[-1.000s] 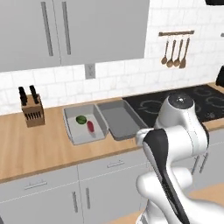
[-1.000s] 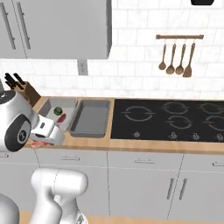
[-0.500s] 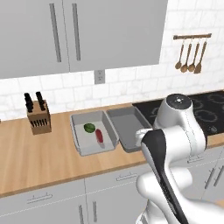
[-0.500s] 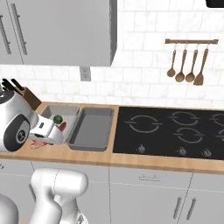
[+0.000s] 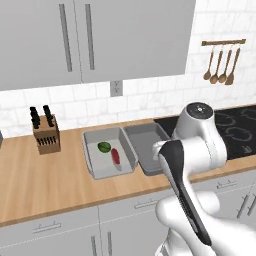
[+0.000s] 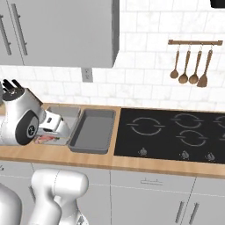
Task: Place one avocado and one steak in each tupperware on the nearby counter, to pack two identical lunches.
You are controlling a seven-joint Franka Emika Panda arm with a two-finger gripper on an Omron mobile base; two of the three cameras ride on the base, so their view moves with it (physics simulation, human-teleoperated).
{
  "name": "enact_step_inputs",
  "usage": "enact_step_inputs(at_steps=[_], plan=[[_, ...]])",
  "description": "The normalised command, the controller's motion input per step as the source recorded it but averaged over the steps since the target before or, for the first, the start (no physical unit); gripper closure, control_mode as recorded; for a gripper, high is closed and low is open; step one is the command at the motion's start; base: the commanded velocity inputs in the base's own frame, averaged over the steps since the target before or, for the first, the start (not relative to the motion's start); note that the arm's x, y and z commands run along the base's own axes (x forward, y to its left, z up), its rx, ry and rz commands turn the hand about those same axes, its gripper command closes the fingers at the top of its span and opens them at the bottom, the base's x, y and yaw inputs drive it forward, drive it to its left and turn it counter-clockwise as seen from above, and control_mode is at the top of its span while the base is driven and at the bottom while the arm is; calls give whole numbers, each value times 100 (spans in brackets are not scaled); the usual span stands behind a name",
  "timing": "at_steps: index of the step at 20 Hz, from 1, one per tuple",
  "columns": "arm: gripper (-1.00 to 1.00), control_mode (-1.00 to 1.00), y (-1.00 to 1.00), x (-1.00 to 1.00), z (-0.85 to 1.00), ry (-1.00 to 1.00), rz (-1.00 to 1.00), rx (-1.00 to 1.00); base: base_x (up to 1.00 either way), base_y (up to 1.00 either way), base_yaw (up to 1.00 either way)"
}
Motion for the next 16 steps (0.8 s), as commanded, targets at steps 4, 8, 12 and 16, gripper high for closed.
enact_step_inputs(at_steps=[4,8,12,16], plan=[[100,-100,-28,94,-1,2,9,1,0,0,0],[100,-100,-54,100,-28,16,7,4,0,0,0],[100,-100,-54,100,-43,18,8,3,0,0,0],[100,-100,-47,100,-60,15,6,0,0,0,0]])
